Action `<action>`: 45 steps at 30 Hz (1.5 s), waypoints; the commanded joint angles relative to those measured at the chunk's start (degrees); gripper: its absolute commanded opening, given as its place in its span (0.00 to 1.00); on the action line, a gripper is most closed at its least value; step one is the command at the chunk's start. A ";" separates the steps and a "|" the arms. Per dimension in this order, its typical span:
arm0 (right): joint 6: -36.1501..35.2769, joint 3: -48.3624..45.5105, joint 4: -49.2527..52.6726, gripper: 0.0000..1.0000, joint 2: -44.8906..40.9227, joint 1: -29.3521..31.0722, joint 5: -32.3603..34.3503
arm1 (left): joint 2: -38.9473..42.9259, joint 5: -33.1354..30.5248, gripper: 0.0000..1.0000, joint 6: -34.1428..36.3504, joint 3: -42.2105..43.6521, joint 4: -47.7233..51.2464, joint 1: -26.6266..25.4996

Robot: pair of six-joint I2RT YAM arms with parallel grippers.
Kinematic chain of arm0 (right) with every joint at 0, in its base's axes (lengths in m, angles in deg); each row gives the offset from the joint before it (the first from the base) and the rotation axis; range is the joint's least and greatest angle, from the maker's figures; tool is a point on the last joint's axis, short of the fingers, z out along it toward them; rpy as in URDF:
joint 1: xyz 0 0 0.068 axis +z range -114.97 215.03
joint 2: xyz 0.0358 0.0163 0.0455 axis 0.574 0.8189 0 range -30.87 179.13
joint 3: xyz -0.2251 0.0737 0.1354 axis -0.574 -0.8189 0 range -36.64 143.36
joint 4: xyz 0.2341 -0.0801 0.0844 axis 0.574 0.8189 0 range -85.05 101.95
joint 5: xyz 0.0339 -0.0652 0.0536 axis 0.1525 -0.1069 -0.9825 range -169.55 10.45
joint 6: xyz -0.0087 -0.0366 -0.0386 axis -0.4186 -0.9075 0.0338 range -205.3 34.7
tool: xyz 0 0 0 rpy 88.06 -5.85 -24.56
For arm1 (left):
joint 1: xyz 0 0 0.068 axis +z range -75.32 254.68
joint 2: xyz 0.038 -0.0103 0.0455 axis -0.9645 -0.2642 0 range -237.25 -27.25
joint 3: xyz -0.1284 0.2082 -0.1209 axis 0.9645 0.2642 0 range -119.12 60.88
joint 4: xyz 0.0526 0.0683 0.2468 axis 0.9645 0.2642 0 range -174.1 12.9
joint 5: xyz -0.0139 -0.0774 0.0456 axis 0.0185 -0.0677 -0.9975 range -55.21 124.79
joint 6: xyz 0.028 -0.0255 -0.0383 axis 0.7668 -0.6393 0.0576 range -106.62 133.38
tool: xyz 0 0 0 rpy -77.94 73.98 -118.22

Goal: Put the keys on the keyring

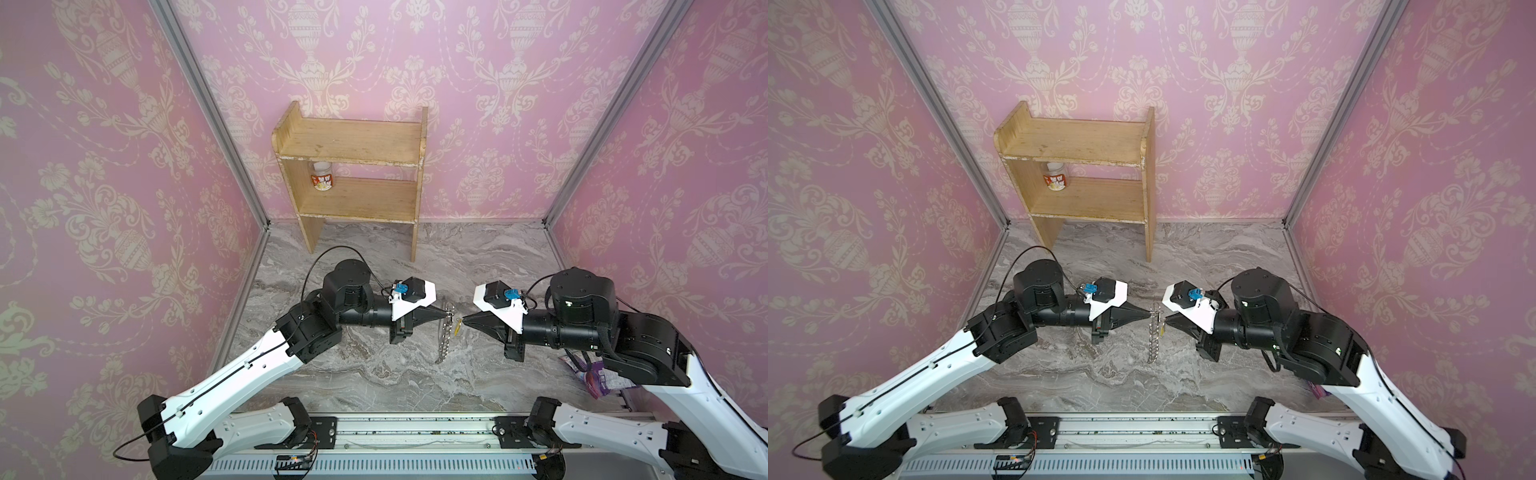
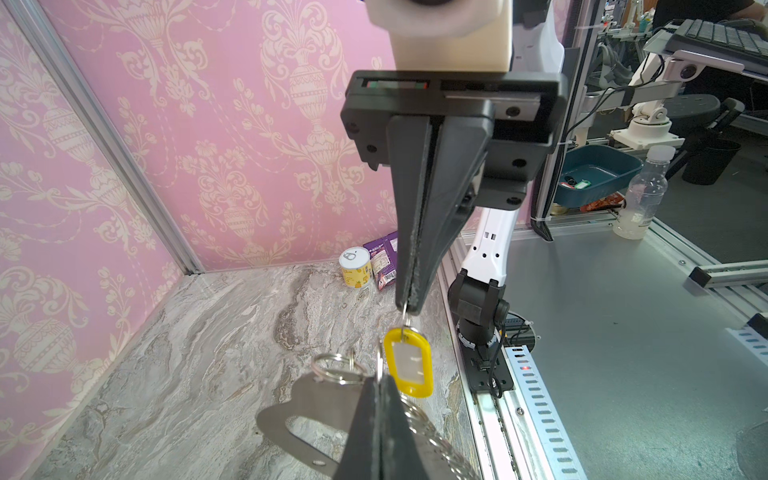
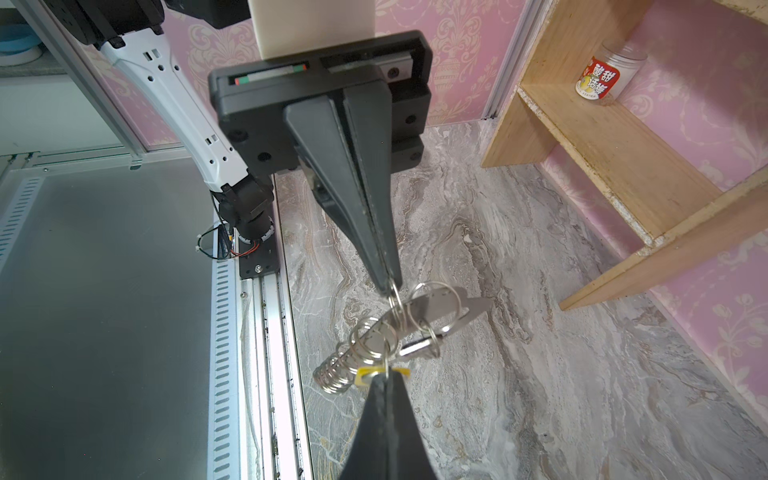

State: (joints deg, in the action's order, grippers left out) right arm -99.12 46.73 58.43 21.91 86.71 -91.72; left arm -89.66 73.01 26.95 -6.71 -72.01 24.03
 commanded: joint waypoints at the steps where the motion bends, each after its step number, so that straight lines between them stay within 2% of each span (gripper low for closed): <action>1: 0.56 0.47 -0.44 0.00 0.22 0.44 0.17 | 0.10 0.24 0.00 -0.54 -0.78 -1.51 -0.69; 25: 1.17 2.58 -1.12 0.00 0.94 0.45 2.85 | 2.07 -0.38 0.00 1.97 -0.25 -0.05 -1.11; 45: 1.39 2.94 -1.30 0.00 0.83 0.44 0.74 | 1.68 -0.51 0.00 2.87 -0.79 0.39 -1.12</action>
State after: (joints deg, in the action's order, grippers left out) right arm -98.73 48.28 57.95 23.26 86.93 -90.23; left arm -88.72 72.33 28.41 -6.71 -71.63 23.44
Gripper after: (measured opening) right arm 0.039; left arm 0.039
